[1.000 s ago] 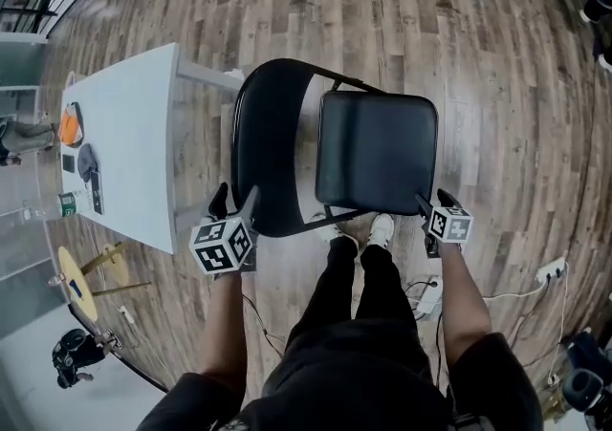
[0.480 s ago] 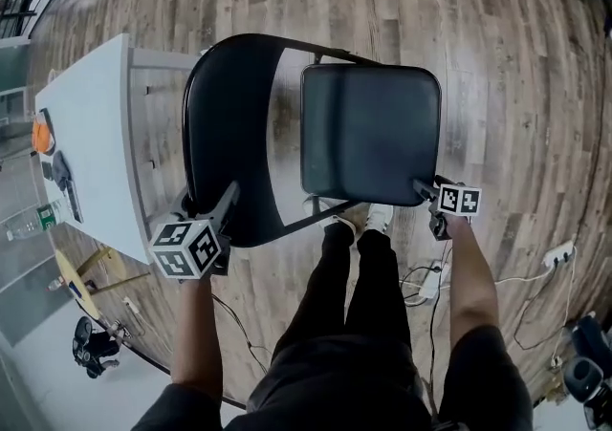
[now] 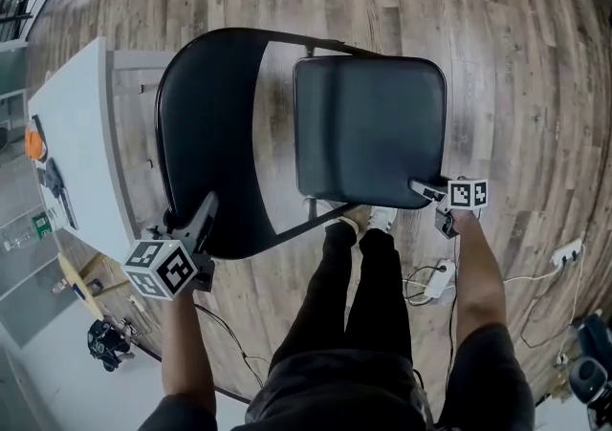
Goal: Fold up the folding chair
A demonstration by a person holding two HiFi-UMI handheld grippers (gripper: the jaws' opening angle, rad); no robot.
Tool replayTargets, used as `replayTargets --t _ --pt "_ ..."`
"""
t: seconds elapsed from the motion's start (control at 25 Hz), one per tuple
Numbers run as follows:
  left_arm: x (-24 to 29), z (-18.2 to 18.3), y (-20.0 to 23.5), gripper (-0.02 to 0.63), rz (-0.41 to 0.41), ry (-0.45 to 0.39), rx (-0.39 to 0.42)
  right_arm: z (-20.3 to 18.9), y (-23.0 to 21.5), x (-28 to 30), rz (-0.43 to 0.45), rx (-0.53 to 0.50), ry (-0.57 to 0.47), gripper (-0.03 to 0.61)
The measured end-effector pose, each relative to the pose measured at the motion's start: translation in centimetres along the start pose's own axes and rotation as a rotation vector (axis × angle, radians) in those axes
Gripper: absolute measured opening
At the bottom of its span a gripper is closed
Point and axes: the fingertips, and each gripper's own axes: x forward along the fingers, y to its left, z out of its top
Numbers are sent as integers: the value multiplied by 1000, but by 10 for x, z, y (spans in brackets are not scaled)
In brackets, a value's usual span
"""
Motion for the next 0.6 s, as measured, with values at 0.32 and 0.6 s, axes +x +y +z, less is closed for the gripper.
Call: replayTargets --t 0.32,0.6 --pt "-1 -1 -1 167 -25 8 -32 -2 -3 -1 -10 2 -18 379" --pt "-13 8 -10 135 -69 -6 -59 1 15 -7 10 -8 -19 376"
